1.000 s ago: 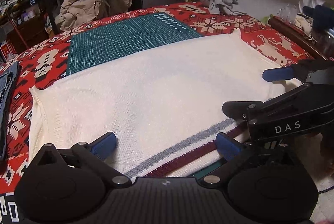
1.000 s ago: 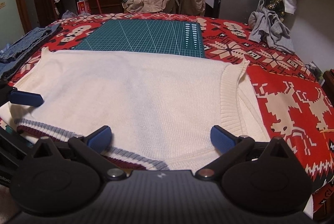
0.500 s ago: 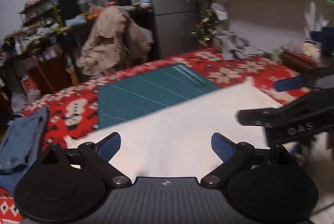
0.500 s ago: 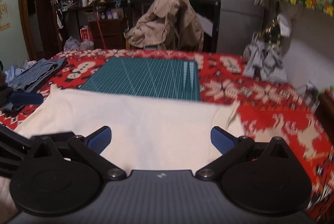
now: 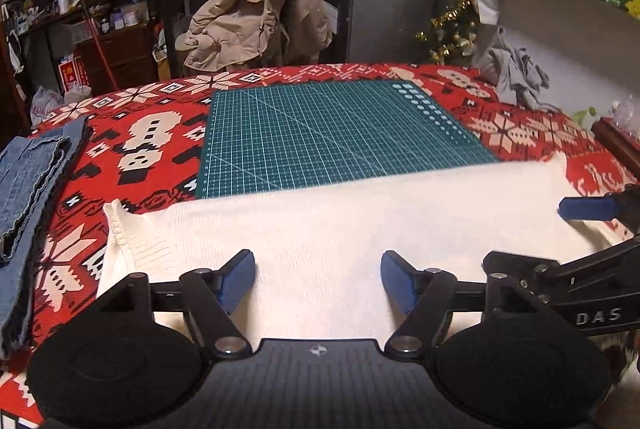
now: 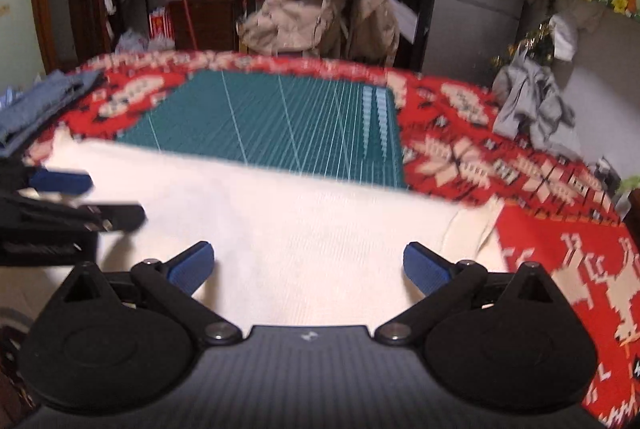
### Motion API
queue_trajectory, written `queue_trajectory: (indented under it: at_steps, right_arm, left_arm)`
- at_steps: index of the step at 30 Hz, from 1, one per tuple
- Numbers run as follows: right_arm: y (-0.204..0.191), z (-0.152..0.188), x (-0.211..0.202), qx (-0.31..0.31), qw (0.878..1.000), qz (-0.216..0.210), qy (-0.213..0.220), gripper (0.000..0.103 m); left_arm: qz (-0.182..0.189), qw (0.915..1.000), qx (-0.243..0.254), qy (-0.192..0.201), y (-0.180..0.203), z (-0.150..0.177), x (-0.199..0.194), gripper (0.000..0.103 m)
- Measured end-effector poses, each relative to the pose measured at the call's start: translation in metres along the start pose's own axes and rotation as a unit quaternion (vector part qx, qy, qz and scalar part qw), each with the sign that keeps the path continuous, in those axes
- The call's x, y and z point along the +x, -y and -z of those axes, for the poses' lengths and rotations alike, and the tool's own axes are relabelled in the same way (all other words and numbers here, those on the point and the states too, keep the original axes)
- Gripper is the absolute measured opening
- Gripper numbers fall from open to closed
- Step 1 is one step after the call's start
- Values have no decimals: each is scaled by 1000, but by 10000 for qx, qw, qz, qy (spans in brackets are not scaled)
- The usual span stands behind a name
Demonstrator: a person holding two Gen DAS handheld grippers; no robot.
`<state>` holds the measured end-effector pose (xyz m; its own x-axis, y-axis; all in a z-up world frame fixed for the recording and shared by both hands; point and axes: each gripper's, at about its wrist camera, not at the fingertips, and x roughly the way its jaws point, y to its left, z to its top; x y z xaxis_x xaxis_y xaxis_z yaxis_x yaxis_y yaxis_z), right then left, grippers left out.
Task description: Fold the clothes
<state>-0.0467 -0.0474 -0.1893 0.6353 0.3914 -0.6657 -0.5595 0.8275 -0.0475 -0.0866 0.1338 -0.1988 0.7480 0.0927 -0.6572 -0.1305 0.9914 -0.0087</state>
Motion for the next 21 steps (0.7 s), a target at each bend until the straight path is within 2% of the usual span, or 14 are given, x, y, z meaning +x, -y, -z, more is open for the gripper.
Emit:
queue_trajectory:
  at_steps: [8, 15, 17, 21]
  right_arm:
    - [3, 20, -17, -17, 9993, -69, -369, 102]
    - [9, 33, -40, -47, 9976, -157, -670, 102]
    - [10, 35, -46, -50, 9972, -205, -717, 102]
    - [14, 33, -56, 14, 9977, -278, -619, 102]
  left_arm:
    - [-31, 9985, 233, -504, 1, 14, -18, 85]
    - [127, 9949, 412, -911, 0, 23, -37, 85]
    - [164, 9948, 432, -907, 0, 26, -41, 83]
    - [345, 9968, 184, -696, -4, 22, -48, 71]
